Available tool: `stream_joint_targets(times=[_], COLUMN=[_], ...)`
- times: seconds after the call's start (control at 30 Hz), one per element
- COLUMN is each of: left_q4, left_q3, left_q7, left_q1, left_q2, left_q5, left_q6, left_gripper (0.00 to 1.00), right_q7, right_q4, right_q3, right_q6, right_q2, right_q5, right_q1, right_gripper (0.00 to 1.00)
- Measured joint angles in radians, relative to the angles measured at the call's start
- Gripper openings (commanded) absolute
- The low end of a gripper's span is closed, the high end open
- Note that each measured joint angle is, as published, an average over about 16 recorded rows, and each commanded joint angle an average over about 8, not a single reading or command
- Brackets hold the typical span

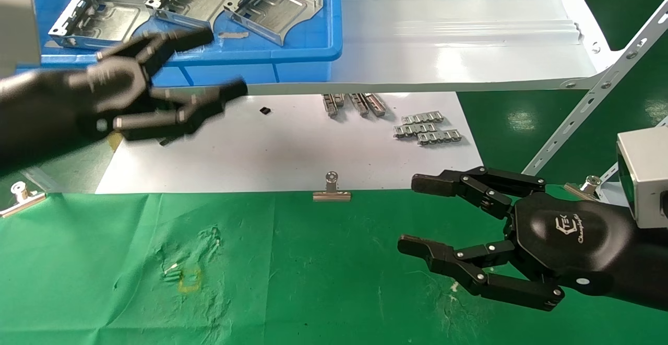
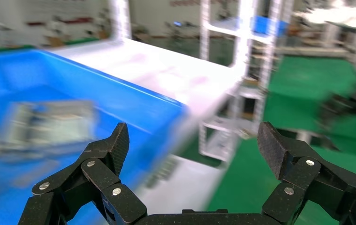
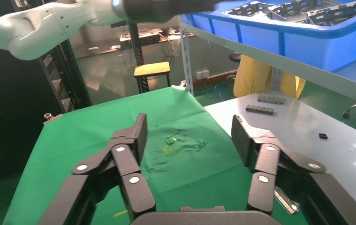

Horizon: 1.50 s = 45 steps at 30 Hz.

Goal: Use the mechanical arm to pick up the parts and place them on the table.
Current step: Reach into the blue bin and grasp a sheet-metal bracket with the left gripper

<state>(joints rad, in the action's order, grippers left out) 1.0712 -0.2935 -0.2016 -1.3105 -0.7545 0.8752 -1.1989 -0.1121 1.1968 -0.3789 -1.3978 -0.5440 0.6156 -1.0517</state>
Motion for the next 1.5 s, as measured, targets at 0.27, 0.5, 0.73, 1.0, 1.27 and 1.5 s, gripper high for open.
stream_joint_targets(times=[0.27, 0.5, 0.73, 1.0, 1.27, 1.5], left_q4=[-0.167, -0.286, -0.362, -0.396, -0.388, -0.357], left_q3=[-0.059, -0.128, -0.196, -0.260, -0.302, -0.329], left_q7=[-0.046, -0.127, -0.236, -0.368, -0.493, -0.588], left_q1=[-0.188, -0.338, -0.455, -0.539, -0.557, -0.545], left_q2=[-0.055, -0.070, -0.060, -0.038, -0.023, -0.014], left_q5=[0.152, 0.299, 0.430, 0.552, 0.645, 0.711], left_q6=[0.128, 0.205, 0.233, 0.240, 0.286, 0.331], left_gripper=[1.00, 1.00, 1.00, 1.00, 0.56, 0.00], right_q7=[0.000, 0.000, 0.000, 0.000, 0.000, 0.000], right_q4=[0.000, 0.000, 0.000, 0.000, 0.000, 0.000], right_q3=[0.000, 0.000, 0.000, 0.000, 0.000, 0.000], right_q6=[0.000, 0.000, 0.000, 0.000, 0.000, 0.000], right_q2=[0.000, 0.000, 0.000, 0.000, 0.000, 0.000], right_q5=[0.000, 0.000, 0.000, 0.000, 0.000, 0.000], right_q1=[0.000, 0.000, 0.000, 0.000, 0.000, 0.000], right_gripper=[0.00, 0.00, 0.00, 0.00, 0.00, 0.00])
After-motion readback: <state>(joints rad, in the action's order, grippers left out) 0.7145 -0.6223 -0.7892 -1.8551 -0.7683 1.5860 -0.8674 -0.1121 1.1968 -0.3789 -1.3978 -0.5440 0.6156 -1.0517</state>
